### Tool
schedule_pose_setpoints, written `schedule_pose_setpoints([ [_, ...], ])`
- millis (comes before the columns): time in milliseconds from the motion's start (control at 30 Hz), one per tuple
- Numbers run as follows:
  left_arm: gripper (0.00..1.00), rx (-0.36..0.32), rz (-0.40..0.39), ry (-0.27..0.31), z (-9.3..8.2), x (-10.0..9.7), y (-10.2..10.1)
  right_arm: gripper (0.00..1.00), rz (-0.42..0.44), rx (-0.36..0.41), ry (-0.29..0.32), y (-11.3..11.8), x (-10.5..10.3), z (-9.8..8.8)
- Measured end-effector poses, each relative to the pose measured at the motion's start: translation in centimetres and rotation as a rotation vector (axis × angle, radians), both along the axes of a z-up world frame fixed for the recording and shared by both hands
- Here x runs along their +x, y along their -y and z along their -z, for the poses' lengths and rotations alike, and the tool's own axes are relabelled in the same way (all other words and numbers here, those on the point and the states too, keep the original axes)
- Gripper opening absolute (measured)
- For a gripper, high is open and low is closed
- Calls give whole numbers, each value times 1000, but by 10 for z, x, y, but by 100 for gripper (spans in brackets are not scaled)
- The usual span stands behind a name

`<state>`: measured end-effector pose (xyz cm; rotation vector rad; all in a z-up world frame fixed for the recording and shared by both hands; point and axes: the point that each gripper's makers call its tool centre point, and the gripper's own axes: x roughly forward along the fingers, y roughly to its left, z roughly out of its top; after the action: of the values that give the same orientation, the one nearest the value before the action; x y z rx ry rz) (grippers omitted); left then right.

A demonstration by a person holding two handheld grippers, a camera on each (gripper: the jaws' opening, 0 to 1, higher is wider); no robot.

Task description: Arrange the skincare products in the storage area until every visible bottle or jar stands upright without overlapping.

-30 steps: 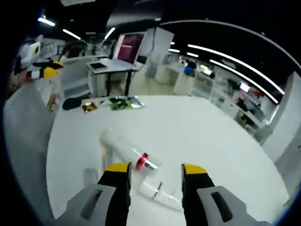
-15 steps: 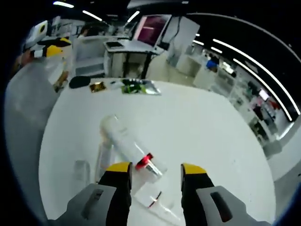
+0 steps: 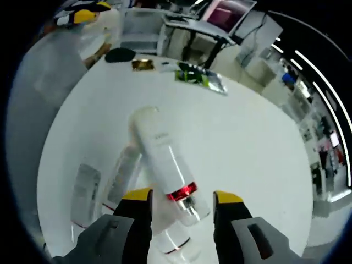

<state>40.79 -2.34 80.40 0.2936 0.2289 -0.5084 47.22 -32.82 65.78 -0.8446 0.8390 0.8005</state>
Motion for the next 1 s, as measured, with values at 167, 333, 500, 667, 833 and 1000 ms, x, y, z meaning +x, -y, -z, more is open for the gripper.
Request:
schedule_pose_setpoints([
  [167,29,7,-2,-2,1,0,0,41,-31,-25,-28,-5,7,7],
  [333,28,12,0,0,2,2,-2,41,-59,-54,-79,-7,11,13],
  [500,27,3,-7,0,3,5,-5,38,-61,-71,-131,-7,8,23],
  [667,27,20,-8,5,4,6,-6,35,-20,-78,-129,-8,10,29],
  [833,27,35,-13,23,3,8,-7,32,-33,-95,-128,-8,9,29],
  [1000,26,15,-33,40,-1,9,-12,30,-37,-92,-122,-8,7,30],
])
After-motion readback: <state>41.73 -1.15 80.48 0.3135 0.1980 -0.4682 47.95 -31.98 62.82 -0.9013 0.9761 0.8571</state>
